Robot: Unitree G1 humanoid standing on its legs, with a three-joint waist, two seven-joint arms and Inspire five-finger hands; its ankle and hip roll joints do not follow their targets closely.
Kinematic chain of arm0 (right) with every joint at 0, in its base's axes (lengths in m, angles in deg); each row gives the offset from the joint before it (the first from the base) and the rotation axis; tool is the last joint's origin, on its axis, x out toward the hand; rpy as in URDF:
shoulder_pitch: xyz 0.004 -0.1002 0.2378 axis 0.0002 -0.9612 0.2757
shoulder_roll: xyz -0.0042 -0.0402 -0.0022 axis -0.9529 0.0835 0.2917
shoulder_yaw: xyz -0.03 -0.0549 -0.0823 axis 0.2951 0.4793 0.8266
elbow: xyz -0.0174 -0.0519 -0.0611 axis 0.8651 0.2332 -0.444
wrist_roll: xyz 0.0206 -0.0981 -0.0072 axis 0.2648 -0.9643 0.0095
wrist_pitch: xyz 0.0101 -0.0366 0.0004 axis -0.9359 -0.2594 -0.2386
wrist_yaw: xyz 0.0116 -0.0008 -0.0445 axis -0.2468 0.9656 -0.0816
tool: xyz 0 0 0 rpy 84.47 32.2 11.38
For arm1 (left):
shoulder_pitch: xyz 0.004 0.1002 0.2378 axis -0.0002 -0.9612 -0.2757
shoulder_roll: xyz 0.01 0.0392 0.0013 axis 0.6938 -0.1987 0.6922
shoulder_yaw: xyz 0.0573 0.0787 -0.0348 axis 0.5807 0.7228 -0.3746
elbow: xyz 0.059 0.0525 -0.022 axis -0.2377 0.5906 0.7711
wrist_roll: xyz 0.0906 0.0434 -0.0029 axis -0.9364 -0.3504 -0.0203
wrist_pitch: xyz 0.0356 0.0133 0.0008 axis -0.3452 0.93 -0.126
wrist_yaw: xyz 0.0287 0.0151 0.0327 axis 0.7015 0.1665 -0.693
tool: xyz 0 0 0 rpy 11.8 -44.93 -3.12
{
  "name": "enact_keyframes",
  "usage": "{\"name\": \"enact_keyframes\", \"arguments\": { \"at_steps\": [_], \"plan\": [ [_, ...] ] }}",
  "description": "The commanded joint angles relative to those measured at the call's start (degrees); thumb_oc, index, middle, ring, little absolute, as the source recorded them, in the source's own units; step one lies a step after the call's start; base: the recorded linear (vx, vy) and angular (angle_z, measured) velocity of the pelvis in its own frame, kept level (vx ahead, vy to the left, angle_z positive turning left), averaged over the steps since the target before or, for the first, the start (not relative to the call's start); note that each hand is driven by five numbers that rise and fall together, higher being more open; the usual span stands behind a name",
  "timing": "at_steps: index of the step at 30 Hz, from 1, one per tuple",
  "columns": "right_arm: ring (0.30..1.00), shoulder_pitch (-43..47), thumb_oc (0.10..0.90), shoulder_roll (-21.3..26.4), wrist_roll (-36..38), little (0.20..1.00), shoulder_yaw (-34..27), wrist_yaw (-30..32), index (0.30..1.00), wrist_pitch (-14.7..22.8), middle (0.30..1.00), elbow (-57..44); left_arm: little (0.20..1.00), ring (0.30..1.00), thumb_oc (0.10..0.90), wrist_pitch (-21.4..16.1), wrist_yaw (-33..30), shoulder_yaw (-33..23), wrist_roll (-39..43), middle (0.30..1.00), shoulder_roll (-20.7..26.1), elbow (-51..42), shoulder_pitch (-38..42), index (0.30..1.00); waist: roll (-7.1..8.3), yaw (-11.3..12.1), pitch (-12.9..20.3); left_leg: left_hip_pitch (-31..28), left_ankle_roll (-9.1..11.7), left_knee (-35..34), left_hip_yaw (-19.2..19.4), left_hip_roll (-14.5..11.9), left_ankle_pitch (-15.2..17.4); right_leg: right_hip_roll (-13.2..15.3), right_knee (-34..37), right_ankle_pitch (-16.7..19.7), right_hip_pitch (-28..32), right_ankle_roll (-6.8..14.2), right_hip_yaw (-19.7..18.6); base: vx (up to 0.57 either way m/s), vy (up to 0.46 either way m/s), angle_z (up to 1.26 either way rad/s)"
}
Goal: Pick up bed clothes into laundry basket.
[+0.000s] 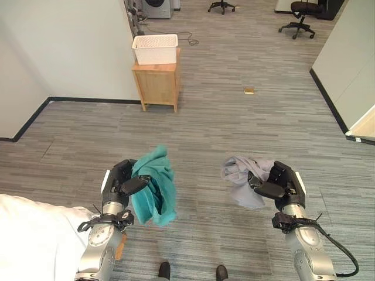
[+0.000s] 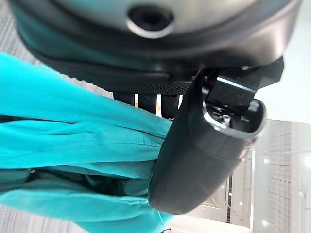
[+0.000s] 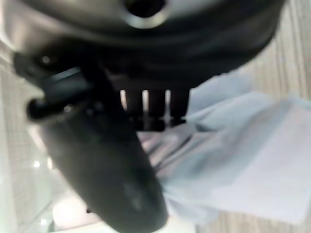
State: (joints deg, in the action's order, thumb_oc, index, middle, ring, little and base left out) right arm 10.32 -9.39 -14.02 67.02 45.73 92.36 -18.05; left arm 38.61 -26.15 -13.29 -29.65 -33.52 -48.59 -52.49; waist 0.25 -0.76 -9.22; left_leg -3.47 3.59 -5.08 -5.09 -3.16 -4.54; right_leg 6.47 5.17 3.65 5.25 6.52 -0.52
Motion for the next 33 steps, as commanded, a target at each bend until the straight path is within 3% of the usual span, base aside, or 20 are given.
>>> {"name": "enact_keyframes", "arguments": {
  "at_steps": [1,9,12,13,17,19,23,24,25,26,27,29,30,31,32,33],
  "plan": [
    [0.300,3.23,0.400,-0.26,-0.78,0.300,-2.57,-0.70,0.300,5.69,0.300,-4.67,0.300,0.300,0.400,-6.72,-0.27,-4.34,-0.32,0.300,1.23,-3.05,4.98,0.300,1.74,0.62,2.43,1.68,-2.21,4.46,-1.10,3.12,5.63,0.70,-7.31,-5.61,-3.37,0.91,2.09,0.00,0.000,0.00],
    [0.300,3.09,0.400,-1.03,-1.14,0.300,0.03,-2.43,0.300,5.22,0.300,-3.69,0.300,0.300,0.400,-6.78,0.24,-6.01,-0.51,0.300,0.77,-3.28,0.98,0.300,1.98,1.24,0.28,3.38,-2.93,8.29,1.35,3.99,8.17,1.68,-8.04,-4.97,-5.18,1.86,0.62,0.03,0.045,-0.16],
    [0.300,3.23,0.400,-0.88,-1.87,0.300,0.13,-2.90,0.300,5.39,0.300,-5.06,0.300,0.300,0.400,-6.38,0.52,-6.00,-1.83,0.300,2.07,-3.99,0.62,0.300,0.85,1.09,-1.27,2.80,-4.59,8.59,1.28,3.96,9.75,1.94,-18.95,-6.16,-9.74,3.43,-0.35,0.04,0.135,-0.21],
    [0.300,2.82,0.400,-0.69,-2.99,0.300,-0.30,-2.78,0.300,5.39,0.300,-6.02,0.300,0.300,0.400,-6.32,0.39,-6.19,-2.44,0.300,2.93,-4.23,0.53,0.300,0.21,0.11,-3.34,1.76,-5.67,8.55,1.53,3.99,10.33,2.17,-30.65,-0.64,-15.67,5.41,-1.02,0.00,0.173,-0.27],
    [0.300,2.50,0.400,-1.25,-4.28,0.300,-0.70,-2.15,0.300,5.53,0.300,-6.42,0.300,0.300,0.400,-6.20,-0.10,-6.44,-3.00,0.300,3.51,-4.54,1.01,0.300,-0.77,-1.28,-4.80,-1.63,-5.70,7.46,1.83,2.81,11.83,3.46,-36.76,0.17,-22.68,4.75,0.66,0.22,0.080,-0.42],
    [0.300,2.34,0.400,-1.28,-4.17,0.300,-1.14,-2.07,0.300,5.43,0.300,-6.30,0.300,0.300,0.400,-6.28,-0.23,-6.89,-2.86,0.300,3.49,-5.14,1.36,0.300,-0.07,-2.34,-4.78,-4.21,-4.65,6.27,1.73,2.31,13.56,5.55,-30.70,0.09,-25.37,4.55,2.48,0.36,-0.102,0.00],
    [0.300,1.78,0.400,-1.05,-3.06,0.300,-1.85,-1.55,0.300,5.73,0.300,-6.06,0.300,0.300,0.400,-6.79,-0.26,-6.48,-2.09,0.300,3.26,-5.05,3.13,0.300,1.01,-6.42,-4.37,-10.84,-1.74,4.51,-1.63,0.32,17.63,4.38,-11.54,2.41,-26.71,5.84,2.68,0.50,-0.187,0.17],
    [0.300,1.29,0.400,-0.98,-2.89,0.300,-1.81,-1.76,0.300,5.49,0.300,-6.91,0.300,0.300,0.400,-6.87,-0.15,-6.31,-2.26,0.300,3.33,-4.99,3.23,0.300,0.75,-6.77,-4.24,-11.71,-1.08,4.51,-1.76,-0.90,18.28,4.00,-9.91,3.09,-25.95,6.06,3.68,0.59,-0.372,0.61],
    [0.300,0.83,0.400,-0.66,-2.62,0.300,-1.51,-2.65,0.300,5.37,0.300,-7.52,0.300,0.300,0.400,-6.87,0.25,-5.93,-2.97,0.300,3.14,-5.15,3.51,0.300,1.72,-7.24,-3.27,-12.58,0.33,6.42,-2.35,-2.15,18.09,4.19,-10.63,4.08,-25.46,5.58,4.63,0.42,-0.266,0.76],
    [0.300,0.75,0.400,-0.68,-2.63,0.300,-1.48,-2.66,0.300,5.34,0.300,-7.56,0.300,0.300,0.400,-6.86,0.26,-5.93,-2.96,0.300,3.16,-5.16,3.42,0.300,1.29,-7.20,-3.20,-12.77,0.23,6.58,-2.25,-2.58,18.65,3.82,-10.74,3.50,-25.24,5.72,4.81,0.43,-0.316,0.77],
    [0.300,0.69,0.400,-0.52,-2.47,0.300,-1.17,-2.98,0.300,5.55,0.300,-7.11,0.300,0.300,0.400,-6.86,0.50,-5.58,-3.48,0.300,2.78,-4.82,3.34,0.300,1.15,-7.35,-2.49,-11.91,1.17,10.52,-3.18,-3.58,16.33,2.97,-12.09,3.04,-24.53,4.72,4.36,0.27,-0.178,0.55],
    [0.300,1.24,0.400,0.42,-1.97,0.300,-0.40,-2.84,0.300,5.29,0.300,-5.75,0.300,0.300,0.400,-6.85,0.72,-4.78,-2.62,0.300,1.73,-4.04,3.66,0.300,1.22,-7.11,-1.93,-6.66,2.88,25.34,-3.03,-4.59,5.91,1.25,-12.43,1.97,-21.12,2.05,4.92,0.36,-0.334,0.26],
    [0.300,1.75,0.400,0.81,0.03,0.300,-0.30,-2.41,0.300,5.84,0.300,-6.56,0.300,0.300,0.400,-6.62,0.60,-4.66,-1.14,0.300,1.09,-3.78,3.95,0.300,2.77,-6.51,-2.44,-1.42,3.24,35.38,-1.41,-4.89,-0.96,1.61,-11.35,1.73,-18.18,-0.14,5.76,0.27,-0.286,0.18],
    [0.300,1.77,0.400,0.76,0.04,0.300,-0.27,-2.42,0.300,5.84,0.300,-6.53,0.300,0.300,0.400,-6.61,0.60,-4.68,-1.13,0.300,1.15,-3.76,3.95,0.300,2.55,-6.66,-2.30,-1.21,3.20,35.76,-1.57,-5.09,-0.52,1.47,-11.29,1.41,-18.12,0.01,5.94,0.39,-0.510,0.10],
    [0.300,2.38,0.400,2.64,0.29,0.300,0.09,-2.26,0.300,5.69,0.300,-5.99,0.300,0.300,0.400,-6.31,1.13,-3.93,0.36,0.300,0.86,-2.85,4.78,0.300,4.70,-3.35,-4.56,6.59,1.92,48.06,-0.76,-1.96,1.75,0.66,-8.86,-0.88,-12.27,-2.52,5.62,0.43,-0.447,-0.05],
    [0.300,3.47,0.400,3.80,-0.18,0.300,-0.27,-1.37,0.300,5.56,0.300,-5.52,0.300,0.300,0.400,-6.22,0.99,-3.69,-0.51,0.300,1.33,-3.25,5.70,0.300,4.87,-2.30,-5.27,10.04,1.53,49.05,0.56,-0.99,2.89,0.40,-7.88,-1.69,-9.86,-2.75,5.67,0.68,-0.621,-0.10]
  ]
}}
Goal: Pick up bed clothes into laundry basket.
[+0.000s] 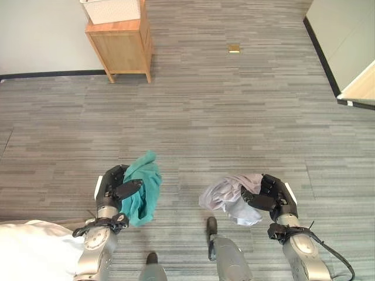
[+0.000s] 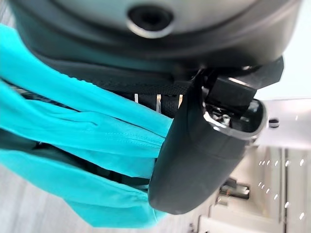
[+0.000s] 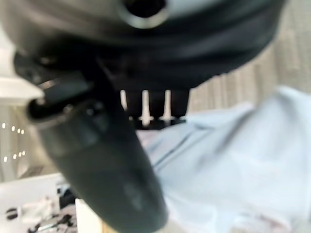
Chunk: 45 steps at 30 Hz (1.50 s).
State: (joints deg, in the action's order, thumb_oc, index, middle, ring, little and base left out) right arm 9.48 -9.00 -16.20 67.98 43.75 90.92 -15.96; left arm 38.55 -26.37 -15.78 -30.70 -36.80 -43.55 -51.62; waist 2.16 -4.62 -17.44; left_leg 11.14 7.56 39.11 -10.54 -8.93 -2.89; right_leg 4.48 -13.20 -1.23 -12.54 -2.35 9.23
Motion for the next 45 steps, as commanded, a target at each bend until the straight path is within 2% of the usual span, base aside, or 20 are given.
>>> {"name": "enact_keyframes", "arguments": {
  "at_steps": [1,3,7,9,13,14,16,18,20,24,25,32,33,35,36,37,42,43,44,45],
  "plan": [
    [0.300,5.98,0.400,4.05,3.05,0.300,-1.80,1.66,0.300,6.99,0.300,-7.53,0.300,0.300,0.400,-6.38,0.99,-0.22,1.02,0.300,4.34,-8.66,6.23,0.300,2.98,3.37,2.36,1.67,-2.36,3.45,8.93,5.07,2.10,2.46,11.66,1.55,11.95,5.96,-3.90,0.41,-0.294,0.06],
    [0.300,6.08,0.400,4.07,3.10,0.300,-1.88,1.63,0.300,7.02,0.300,-7.46,0.300,0.300,0.400,-6.39,0.98,-0.18,1.03,0.300,4.34,-8.63,6.36,0.300,3.18,3.29,2.45,1.87,-2.42,3.20,8.95,5.35,1.69,2.74,11.70,1.71,11.72,5.99,-3.84,0.30,-0.125,0.05],
    [0.300,8.44,0.400,4.56,1.23,0.300,-0.60,1.57,0.300,7.28,0.300,-9.80,0.300,0.300,0.400,-6.21,0.10,2.25,1.57,0.300,3.21,-9.82,7.88,0.300,-0.62,8.51,5.53,5.77,-4.36,-26.37,10.10,9.68,-1.78,-2.32,12.58,-4.20,19.10,6.19,-4.48,0.61,-0.090,0.07],
    [0.300,10.34,0.400,4.45,0.55,0.300,0.56,1.75,0.300,6.97,0.300,-9.11,0.300,0.300,0.400,-5.87,0.07,3.36,1.23,0.300,2.77,-11.20,8.06,0.300,-0.83,9.81,6.54,4.44,-4.66,-32.71,11.26,10.93,-5.16,-2.97,13.08,-6.53,23.72,5.98,-4.62,0.63,-0.097,-0.10],
    [0.300,11.86,0.400,2.23,0.87,0.300,2.83,0.59,0.300,6.22,0.300,-9.82,0.300,0.300,0.400,-5.45,0.01,3.36,0.84,0.300,2.64,-13.26,7.78,0.300,0.15,11.10,8.91,2.40,-7.04,-31.84,13.97,11.96,-2.91,-2.31,10.82,-9.47,25.51,6.12,-4.36,0.43,-0.030,-0.26],
    [0.300,11.51,0.400,0.57,0.34,0.300,4.38,-0.16,0.300,6.18,0.300,-9.12,0.300,0.300,0.400,-4.83,0.49,3.97,0.10,0.300,3.06,-13.75,7.18,0.300,0.91,11.90,10.61,-0.88,-9.37,-33.22,13.67,13.55,-1.03,-0.73,-0.30,-6.25,22.87,8.97,-3.72,0.33,0.086,-0.48],
    [0.300,11.08,0.400,-1.09,1.20,0.300,5.68,-1.03,0.300,5.86,0.300,-9.40,0.300,0.300,0.400,-4.43,0.63,4.67,0.78,0.300,3.40,-14.10,7.21,0.300,-0.75,10.73,9.26,-4.19,-11.55,-33.80,12.91,12.54,0.03,-0.34,-19.28,6.14,14.96,13.32,-5.62,0.33,0.128,-0.21],
    [0.300,9.57,0.400,-1.59,0.56,0.300,6.74,-1.89,0.300,5.35,0.300,-9.14,0.300,0.300,0.400,-4.13,1.24,6.36,1.40,0.300,3.95,-13.00,8.03,0.300,-2.31,7.70,8.07,-8.73,-11.28,-35.64,10.30,11.14,1.39,-1.05,-24.57,4.15,6.98,12.05,-7.65,0.44,0.007,0.30],
    [0.300,8.23,0.400,-1.48,1.15,0.300,6.22,-2.38,0.300,4.84,0.300,-9.42,0.300,0.300,0.400,-3.91,2.03,6.87,1.20,0.300,4.30,-13.15,8.73,0.300,-2.52,5.59,7.53,-11.30,-10.93,-36.49,7.94,11.02,2.21,-0.09,-23.16,1.54,3.17,10.72,-8.32,0.35,-0.108,1.22],
    [0.300,5.03,0.400,-0.12,0.85,0.300,2.87,-1.99,0.300,5.73,0.300,-9.99,0.300,0.300,0.400,-5.73,1.41,8.03,-0.84,0.300,4.99,-12.32,11.39,0.300,0.28,1.46,7.75,-13.55,-8.81,-36.87,1.65,13.60,4.86,-0.03,5.60,0.79,5.82,11.68,-20.12,0.32,-0.195,1.00],
    [0.300,4.19,0.400,-0.47,0.87,0.300,1.80,-1.81,0.300,4.84,0.300,-9.95,0.300,0.300,0.400,-4.57,2.70,8.52,-0.16,0.300,5.00,-13.25,11.71,0.300,0.31,1.99,8.68,-13.10,-8.53,-36.76,0.65,13.59,5.25,0.13,5.17,-0.87,7.99,11.45,-21.18,0.15,-0.187,1.52],
    [0.300,3.50,0.400,-0.41,3.43,0.300,-0.04,-2.49,0.300,4.87,0.300,-10.99,0.300,0.300,0.400,-4.80,4.68,6.48,2.75,0.300,3.74,-13.96,7.12,0.300,0.58,3.89,11.43,-13.05,-8.14,-38.52,0.42,13.34,4.42,-0.13,12.72,1.99,11.77,10.56,-18.45,0.11,-0.115,0.32],
    [0.300,-0.45,0.400,1.41,1.86,0.300,-10.95,1.78,0.300,4.86,0.300,-11.07,0.300,0.300,0.400,-4.48,1.03,-9.09,5.05,0.300,2.26,-10.95,-3.26,0.300,3.77,7.22,5.84,1.37,-3.10,-12.17,16.02,6.15,5.12,2.32,13.82,-4.96,17.92,7.77,-0.14,0.07,-0.028,0.11],
    [0.300,0.72,0.400,1.23,0.56,0.300,-11.44,3.53,0.300,5.90,0.300,-10.24,0.300,0.300,0.400,-4.67,-0.52,-9.14,2.51,0.300,2.58,-10.90,-2.42,0.300,3.43,6.99,6.06,2.04,-2.99,-14.02,17.29,6.09,3.88,2.13,14.51,-4.36,18.24,8.22,1.05,0.03,0.030,-0.01],
    [0.300,0.85,0.400,0.43,1.15,0.300,-11.76,3.76,0.300,5.57,0.300,-11.14,0.300,0.300,0.400,-4.66,-0.21,-8.99,2.67,0.300,3.17,-11.60,-2.14,0.300,1.72,6.24,7.00,-1.04,-3.83,-23.99,19.72,4.52,5.26,1.17,15.01,-4.34,17.78,8.86,2.99,0.02,0.131,-0.13],
    [0.300,2.27,0.400,-0.47,1.12,0.300,-10.12,3.85,0.300,6.06,0.300,-9.97,0.300,0.300,0.400,-5.57,-1.63,-9.39,1.40,0.300,4.23,-11.04,-0.13,0.300,1.79,5.73,8.13,-4.39,-4.84,-29.87,18.52,7.35,5.13,2.53,14.19,-3.97,17.20,9.38,3.30,0.02,0.131,0.04],
    [0.300,5.78,0.400,0.00,-0.02,0.300,-8.39,4.09,0.300,5.79,0.300,-8.80,0.300,0.300,0.400,-5.82,-2.57,-11.31,1.10,0.300,5.13,-10.64,-0.81,0.300,0.91,6.61,8.00,-5.31,-5.91,-30.71,16.54,8.54,6.50,4.49,10.41,-4.56,15.83,9.84,3.73,0.03,0.091,0.20],
    [0.300,6.83,0.400,-0.49,-0.56,0.300,-8.70,5.53,0.300,5.23,0.300,-9.06,0.300,0.300,0.400,-5.03,-3.43,-11.98,1.71,0.300,4.02,-10.19,-1.80,0.300,-0.65,6.95,7.03,-7.27,-8.10,-31.46,15.72,9.58,7.96,6.92,-2.16,-4.13,12.23,10.61,2.92,0.17,0.319,0.01],
    [0.300,6.50,0.400,-1.54,-0.38,0.300,-9.02,5.37,0.300,5.25,0.300,-9.92,0.300,0.300,0.400,-4.80,-3.71,-12.23,1.42,0.300,3.55,-9.92,-2.56,0.300,-2.20,5.99,6.12,-10.13,-9.14,-33.25,14.55,9.82,8.04,7.51,-11.37,1.19,8.02,11.06,2.30,0.22,0.335,0.11],
    [0.300,6.15,0.400,-1.93,-0.69,0.300,-8.94,5.39,0.300,5.25,0.300,-9.83,0.300,0.300,0.400,-4.75,-3.84,-11.88,1.27,0.300,3.67,-9.70,-2.45,0.300,-2.84,4.66,5.54,-11.96,-9.47,-34.64,13.55,9.89,7.91,6.52,-14.79,2.45,4.61,11.44,0.50,0.18,0.170,0.30]
  ]
}}
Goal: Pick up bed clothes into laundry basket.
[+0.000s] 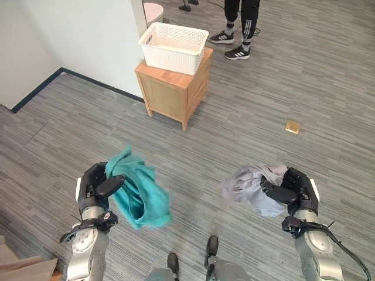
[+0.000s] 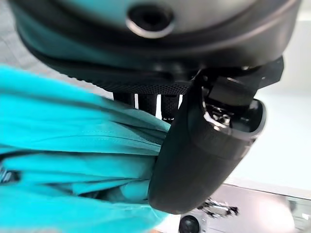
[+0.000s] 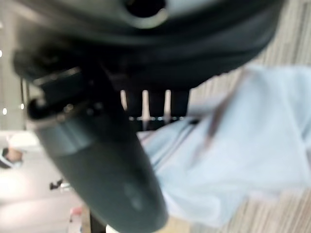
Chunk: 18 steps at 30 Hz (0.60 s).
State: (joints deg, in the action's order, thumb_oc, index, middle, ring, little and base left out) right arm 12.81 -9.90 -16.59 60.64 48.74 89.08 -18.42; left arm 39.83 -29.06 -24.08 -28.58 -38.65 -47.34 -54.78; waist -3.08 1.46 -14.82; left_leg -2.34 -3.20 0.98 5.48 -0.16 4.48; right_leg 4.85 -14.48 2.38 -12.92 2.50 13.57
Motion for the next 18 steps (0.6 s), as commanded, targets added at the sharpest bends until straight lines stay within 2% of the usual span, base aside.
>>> {"name": "enact_keyframes", "arguments": {
  "at_steps": [1,2,3,4,5,6,7,8,9,11,12,13,14,15,16,17,18],
  "plan": [
    [0.300,2.84,0.400,-0.98,-0.35,0.300,-1.54,0.42,0.300,7.10,0.300,-7.38,0.300,0.300,0.400,-6.07,-1.16,-3.60,-0.86,0.300,5.46,-5.85,0.74,0.300,2.45,-1.40,2.92,1.34,1.27,3.12,-2.43,1.20,0.51,6.27,-14.24,-1.44,4.60,6.66,-4.05,0.13,0.083,0.48],
    [0.300,2.53,0.400,-1.03,-0.71,0.300,-1.57,0.41,0.300,6.96,0.300,-7.08,0.300,0.300,0.400,-6.16,-0.89,-3.19,-1.26,0.300,5.97,-6.14,1.16,0.300,1.92,-2.67,2.38,-0.47,1.32,2.17,-3.39,1.07,0.71,5.26,-13.97,-1.20,1.06,6.61,-5.13,0.32,-0.028,0.53],
    [0.300,1.87,0.400,-0.73,-0.44,0.300,-1.89,0.15,0.300,6.98,0.300,-7.19,0.300,0.300,0.400,-6.53,-0.37,-3.09,-1.40,0.300,6.69,-6.86,1.98,0.300,1.60,-4.16,2.30,-3.63,2.21,0.50,-4.49,0.69,2.13,5.94,-9.74,-1.47,-3.37,6.33,-5.43,0.34,-0.028,0.34],
    [0.300,1.83,0.400,-0.73,-0.40,0.300,-1.90,0.11,0.300,6.98,0.300,-7.21,0.300,0.300,0.400,-6.54,-0.34,-3.10,-1.37,0.300,6.70,-6.83,1.97,0.300,1.44,-4.27,2.34,-3.80,2.26,0.35,-4.63,0.50,2.29,5.81,-9.71,-1.71,-3.17,6.34,-5.23,0.62,-0.160,0.28],
    [0.300,1.40,0.400,-0.16,-0.07,0.300,-2.59,0.50,0.300,7.25,0.300,-6.82,0.300,0.300,0.400,-6.89,-0.25,-2.81,-1.65,0.300,7.89,-6.77,3.76,0.300,2.22,-6.29,2.59,-7.77,3.78,-0.26,-6.49,0.95,4.96,7.04,-1.26,0.40,-6.76,7.15,-5.41,0.39,-0.096,0.30],
    [0.300,1.43,0.400,-0.17,-0.06,0.300,-2.61,0.52,0.300,7.28,0.300,-6.77,0.300,0.300,0.400,-6.95,-0.26,-2.75,-1.64,0.300,7.96,-6.58,3.91,0.300,1.86,-6.50,2.41,-8.08,3.82,-0.34,-6.74,0.52,5.16,6.75,-0.58,0.50,-5.98,7.23,-4.90,0.61,-0.164,0.40],
    [0.300,1.56,0.400,-0.20,0.37,0.300,-2.94,0.81,0.300,7.56,0.300,-6.41,0.300,0.300,0.400,-7.15,-0.35,-2.56,-2.30,0.300,8.55,-6.12,5.15,0.300,2.10,-8.01,2.47,-10.98,4.71,-0.69,-7.75,-0.11,6.85,6.09,7.44,2.18,-7.25,8.08,-3.79,0.42,-0.115,0.58],
    [0.300,1.32,0.400,-0.27,0.72,0.300,-2.95,0.78,0.300,7.69,0.300,-6.90,0.300,0.300,0.400,-7.18,-0.35,-2.21,-2.38,0.300,8.92,-5.32,6.08,0.300,2.39,-8.76,2.84,-12.48,5.64,-0.94,-7.93,-0.63,7.51,5.87,10.22,2.79,-7.17,8.75,-3.02,0.59,-0.182,0.52],
    [0.300,1.43,0.400,-0.28,0.70,0.300,-2.91,0.80,0.300,8.05,0.300,-7.13,0.300,0.300,0.400,-7.56,-0.42,-1.83,-2.78,0.300,9.06,-4.69,7.05,0.300,2.50,-9.64,3.05,-14.56,6.45,-0.72,-8.18,-1.72,7.57,5.75,13.89,4.04,-8.35,9.37,-0.68,0.50,-0.162,0.57],
    [0.300,1.08,0.400,0.01,0.31,0.300,-2.89,0.78,0.300,8.22,0.300,-7.74,0.300,0.300,0.400,-7.92,-0.52,-1.33,-2.73,0.300,8.76,-4.39,6.97,0.300,2.32,-10.63,4.53,-15.85,7.81,1.27,-9.09,-3.17,6.89,5.08,15.31,5.62,-6.74,9.29,1.87,0.61,-0.232,0.52],
    [0.300,0.65,0.400,0.67,0.90,0.300,-3.19,0.33,0.300,8.37,0.300,-8.18,0.300,0.300,0.400,-8.04,-0.21,-1.19,-2.47,0.300,8.53,-4.66,6.52,0.300,3.30,-10.86,6.11,-15.04,10.14,8.61,-9.95,-3.43,2.31,5.18,13.83,6.59,-4.23,7.65,2.19,0.55,-0.228,0.63],
    [0.300,0.62,0.400,0.66,0.93,0.300,-3.16,0.30,0.300,8.39,0.300,-8.15,0.300,0.300,0.400,-8.04,-0.21,-1.20,-2.47,0.300,8.55,-4.66,6.46,0.300,3.02,-10.85,6.18,-14.84,10.17,9.26,-9.94,-3.73,2.92,4.85,13.92,6.23,-4.08,7.75,2.22,0.68,-0.410,0.64],
    [0.300,1.47,0.400,2.01,1.98,0.300,-2.96,0.42,0.300,8.77,0.300,-7.70,0.300,0.300,0.400,-6.78,-0.53,-0.11,-4.71,0.300,8.41,-3.31,5.44,0.300,4.29,-11.46,6.73,-9.88,12.60,25.70,-9.53,-5.15,-9.54,2.96,12.70,4.89,0.37,3.67,-1.27,0.37,-0.243,0.44],
    [0.300,1.48,0.400,1.95,1.98,0.300,-2.89,0.40,0.300,8.79,0.300,-7.66,0.300,0.300,0.400,-6.77,-0.54,-0.15,-4.71,0.300,8.47,-3.29,5.41,0.300,3.87,-11.48,6.81,-9.74,12.63,26.28,-9.54,-5.62,-8.87,2.49,12.78,4.42,0.50,3.83,-1.23,0.52,-0.369,0.39],
    [0.300,1.90,0.400,2.59,2.66,0.300,-2.51,1.02,0.300,8.55,0.300,-7.00,0.300,0.300,0.400,-6.39,-0.56,-1.03,-4.75,0.300,8.39,-3.60,4.28,0.300,4.37,-9.60,6.16,-5.17,13.17,34.21,-9.11,-5.64,-12.58,1.72,12.49,2.24,4.28,2.21,-1.12,0.36,-0.228,0.30],
    [0.300,3.45,0.400,3.30,3.41,0.300,-1.40,1.92,0.300,9.06,0.300,-6.73,0.300,0.300,0.400,-6.55,-1.42,-1.56,-3.53,0.300,7.83,-3.11,4.26,0.300,5.50,-8.12,5.18,-2.38,12.90,42.66,-10.04,-3.65,-13.31,1.67,12.55,1.63,6.50,0.92,-1.83,0.49,-0.353,0.00],
    [0.300,5.00,0.400,3.55,4.17,0.300,-0.81,2.62,0.300,9.70,0.300,-6.72,0.300,0.300,0.400,-6.71,-2.40,-1.50,-2.16,0.300,6.83,-2.74,4.32,0.300,6.34,-6.76,4.26,0.84,11.14,46.42,-9.73,-2.72,-11.82,1.06,13.77,0.75,8.83,0.11,-2.90,0.49,-0.335,-0.66]
  ]
}}
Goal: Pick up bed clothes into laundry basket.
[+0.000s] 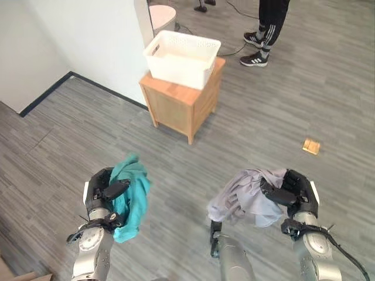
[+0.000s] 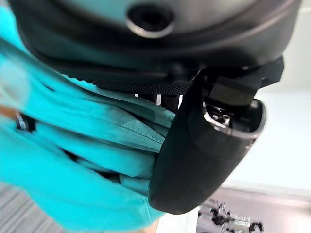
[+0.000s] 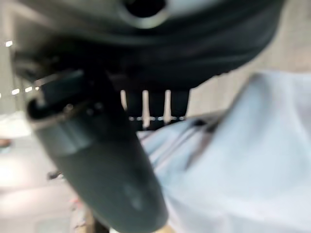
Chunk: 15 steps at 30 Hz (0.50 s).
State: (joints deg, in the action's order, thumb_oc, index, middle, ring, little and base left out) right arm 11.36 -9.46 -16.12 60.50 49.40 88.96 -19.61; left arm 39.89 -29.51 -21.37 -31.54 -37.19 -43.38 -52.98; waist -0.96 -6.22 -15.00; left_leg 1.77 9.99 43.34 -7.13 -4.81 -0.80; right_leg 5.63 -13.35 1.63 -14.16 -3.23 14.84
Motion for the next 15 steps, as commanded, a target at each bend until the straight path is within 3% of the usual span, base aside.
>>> {"name": "enact_keyframes", "arguments": {
  "at_steps": [1,2,3,5,6,7,10,12,14,15],
  "plan": [
    [0.300,6.98,0.400,3.81,3.58,0.300,-0.77,2.14,0.300,9.54,0.300,-5.49,0.300,0.300,0.400,-6.49,-1.72,-4.30,0.68,0.300,5.20,-6.68,2.25,0.300,4.32,2.39,3.69,0.59,-3.06,4.59,4.02,1.10,-4.99,-0.60,13.97,0.54,12.97,5.78,-4.66,0.57,-0.310,-0.76],
    [0.300,7.29,0.400,4.08,4.14,0.300,-1.23,2.29,0.300,9.37,0.300,-5.35,0.300,0.300,0.400,-6.04,-0.96,-4.63,0.11,0.300,5.22,-6.73,1.22,0.300,5.13,4.14,2.77,7.11,-3.64,0.31,6.94,0.01,-5.27,0.05,14.82,-0.67,16.00,5.80,-4.56,0.43,-0.191,-0.51],
    [0.300,7.22,0.400,4.09,4.22,0.300,-1.30,2.23,0.300,9.39,0.300,-5.33,0.300,0.300,0.400,-6.00,-0.92,-4.58,0.11,0.300,5.23,-6.80,1.14,0.300,4.89,4.53,2.83,6.89,-3.60,0.50,7.20,-0.38,-4.70,-0.29,15.02,-0.83,16.18,5.81,-4.85,0.48,-0.097,-0.06],
    [0.300,7.20,0.400,3.74,4.11,0.300,-0.75,2.15,0.300,9.94,0.300,-5.98,0.300,0.300,0.400,-6.50,-1.24,-4.65,0.81,0.300,5.22,-6.20,0.82,0.300,3.16,5.90,3.17,9.29,-3.93,-12.35,10.75,-2.55,-4.25,-1.99,15.42,-2.69,18.90,6.46,-5.16,0.39,0.002,-0.33],
    [0.300,7.12,0.400,3.78,4.03,0.300,-0.70,2.21,0.300,9.93,0.300,-6.02,0.300,0.300,0.400,-6.59,-1.24,-4.60,0.85,0.300,5.18,-6.07,0.80,0.300,3.27,6.18,3.24,8.54,-3.89,-13.15,11.18,-2.50,-4.17,-1.87,15.46,-2.89,19.09,6.47,-5.46,0.39,0.065,-0.42],
    [0.300,6.42,0.400,3.73,3.31,0.300,-0.65,2.31,0.300,9.71,0.300,-6.43,0.300,0.300,0.400,-6.76,-1.54,-4.16,1.38,0.300,5.10,-5.02,1.33,0.300,2.17,6.32,3.39,8.47,-3.83,-20.05,11.27,-3.13,-4.67,-2.61,15.07,-4.64,19.92,6.35,-6.28,0.42,0.078,-0.41],
    [0.300,5.22,0.400,3.54,2.34,0.300,-0.52,1.89,0.300,9.32,0.300,-6.80,0.300,0.300,0.400,-7.19,-1.92,-3.27,1.33,0.300,4.60,-4.43,1.97,0.300,0.86,7.89,4.27,7.22,-4.19,-35.61,6.68,1.09,-5.63,-3.62,14.26,-8.03,23.73,6.80,-8.87,0.49,0.058,-0.30],
    [0.300,5.44,0.400,3.42,2.05,0.300,-0.51,1.69,0.300,9.30,0.300,-6.30,0.300,0.300,0.400,-7.72,-2.20,-3.31,1.29,0.300,4.38,-4.71,2.26,0.300,0.06,8.47,5.08,7.74,-3.30,-40.09,3.59,1.56,-8.92,-4.29,14.76,-8.77,25.27,6.84,-10.79,0.35,0.057,-0.37],
    [0.300,5.24,0.400,3.07,2.07,0.300,-0.84,1.39,0.300,9.08,0.300,-6.04,0.300,0.300,0.400,-7.92,-1.92,-3.13,1.14,0.300,4.39,-4.77,2.71,0.300,0.09,8.36,5.61,7.68,-2.97,-40.82,4.32,1.64,-9.35,-4.09,15.23,-9.36,26.27,7.01,-11.92,0.35,0.083,-0.68],
    [0.300,5.08,0.400,2.67,1.47,0.300,-0.85,1.20,0.300,8.71,0.300,-5.98,0.300,0.300,0.400,-8.04,-1.83,-3.16,0.55,0.300,4.70,-4.71,2.80,0.300,0.28,8.47,6.64,7.32,-3.78,-41.74,4.63,2.13,-8.55,-3.94,15.09,-10.35,27.14,7.08,-13.19,0.29,0.080,-0.25]
  ]
}}
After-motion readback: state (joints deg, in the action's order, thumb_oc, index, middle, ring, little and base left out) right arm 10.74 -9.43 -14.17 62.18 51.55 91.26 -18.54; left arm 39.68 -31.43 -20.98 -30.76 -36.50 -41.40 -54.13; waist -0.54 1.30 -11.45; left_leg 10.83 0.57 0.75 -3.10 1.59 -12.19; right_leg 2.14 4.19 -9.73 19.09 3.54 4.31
